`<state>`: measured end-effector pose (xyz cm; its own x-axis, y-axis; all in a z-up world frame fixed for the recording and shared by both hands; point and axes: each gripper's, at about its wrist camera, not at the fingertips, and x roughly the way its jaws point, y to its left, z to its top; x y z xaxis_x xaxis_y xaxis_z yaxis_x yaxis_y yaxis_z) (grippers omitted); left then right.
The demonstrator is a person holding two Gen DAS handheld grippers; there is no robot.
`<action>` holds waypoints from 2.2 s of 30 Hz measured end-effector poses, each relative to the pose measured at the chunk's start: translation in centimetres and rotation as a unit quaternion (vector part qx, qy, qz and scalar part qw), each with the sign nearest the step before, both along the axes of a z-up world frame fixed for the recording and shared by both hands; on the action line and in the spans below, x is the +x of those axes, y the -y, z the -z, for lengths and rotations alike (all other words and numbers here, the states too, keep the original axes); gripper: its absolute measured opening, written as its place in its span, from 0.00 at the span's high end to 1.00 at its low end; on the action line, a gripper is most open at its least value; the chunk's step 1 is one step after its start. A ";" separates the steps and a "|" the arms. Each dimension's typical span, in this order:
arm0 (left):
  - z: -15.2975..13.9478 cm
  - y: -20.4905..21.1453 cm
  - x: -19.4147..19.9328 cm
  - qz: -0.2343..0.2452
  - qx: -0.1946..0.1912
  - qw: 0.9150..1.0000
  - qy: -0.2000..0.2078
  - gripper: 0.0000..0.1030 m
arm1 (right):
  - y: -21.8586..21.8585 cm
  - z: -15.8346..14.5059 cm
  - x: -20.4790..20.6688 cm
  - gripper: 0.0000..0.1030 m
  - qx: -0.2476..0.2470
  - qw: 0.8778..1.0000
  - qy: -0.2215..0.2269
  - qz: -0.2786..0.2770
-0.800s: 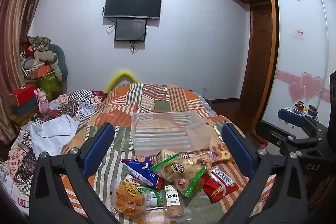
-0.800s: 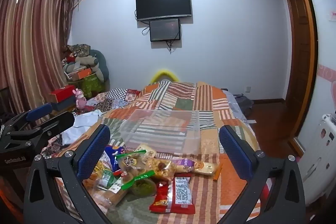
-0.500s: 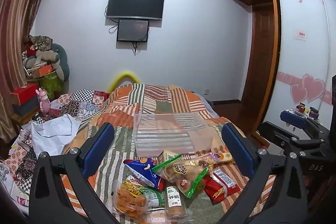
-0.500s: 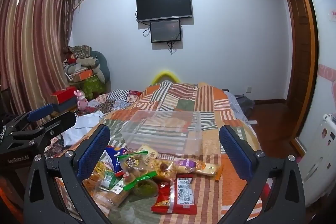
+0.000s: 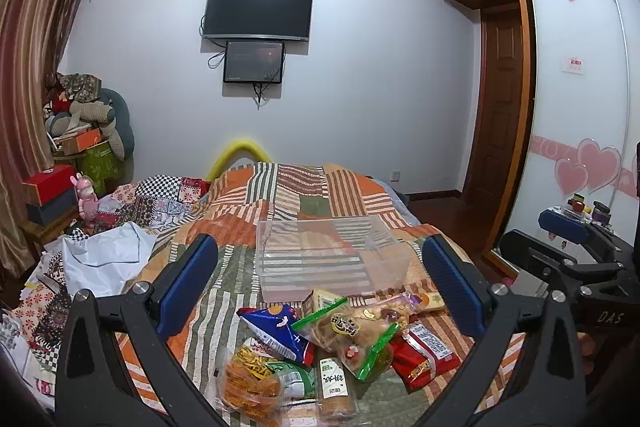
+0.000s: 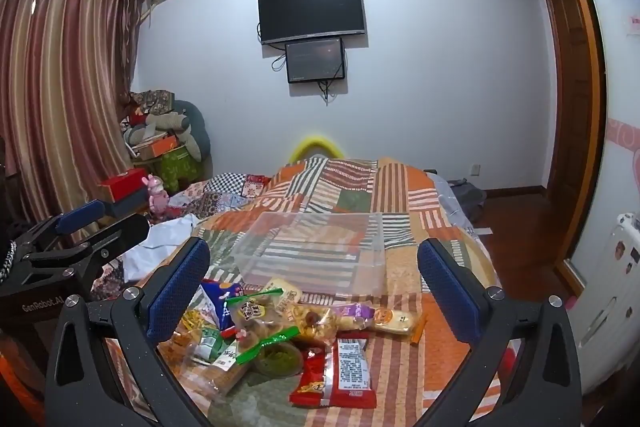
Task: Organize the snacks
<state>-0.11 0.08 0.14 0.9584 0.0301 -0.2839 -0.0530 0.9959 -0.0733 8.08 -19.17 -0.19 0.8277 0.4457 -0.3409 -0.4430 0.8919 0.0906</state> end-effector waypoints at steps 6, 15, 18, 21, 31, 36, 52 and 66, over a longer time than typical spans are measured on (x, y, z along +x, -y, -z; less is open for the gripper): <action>-0.1 0.0 0.1 0.000 -0.003 1.000 -0.001 0.00 | 0.1 -0.1 0.0 0.00 0.000 1.000 0.002 0.002; 0.0 0.2 0.1 -0.002 0.000 1.000 0.000 0.00 | 0.3 -0.3 0.3 0.00 0.005 1.000 0.000 0.003; 0.1 0.3 0.1 -0.001 0.001 1.000 0.001 0.00 | 0.4 -0.2 0.2 0.00 0.007 1.000 -0.001 0.003; 0.1 0.3 0.1 -0.002 0.001 1.000 0.000 0.00 | 0.4 -0.1 0.2 0.00 0.009 1.000 -0.002 0.003; -0.1 0.1 0.2 0.001 -0.004 1.000 -0.002 0.00 | 0.3 -0.1 0.2 0.00 0.006 1.000 -0.004 0.002; -0.1 0.0 0.2 0.001 -0.003 1.000 -0.002 0.00 | 0.2 -0.1 0.2 0.00 0.007 1.000 -0.005 0.001; -0.3 -0.1 0.2 -0.002 -0.002 1.000 0.000 0.00 | -0.1 0.0 0.2 0.00 0.008 1.000 -0.006 -0.005; 0.0 0.2 -0.3 0.004 0.014 1.000 0.004 0.01 | 0.0 0.5 0.4 0.00 0.011 1.000 -0.017 -0.012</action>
<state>-0.45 -0.09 0.10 0.9608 0.0296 -0.2758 -0.0441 0.9979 -0.0465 8.52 -19.20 -0.65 0.8052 0.4731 -0.3577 -0.4605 0.8787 0.1256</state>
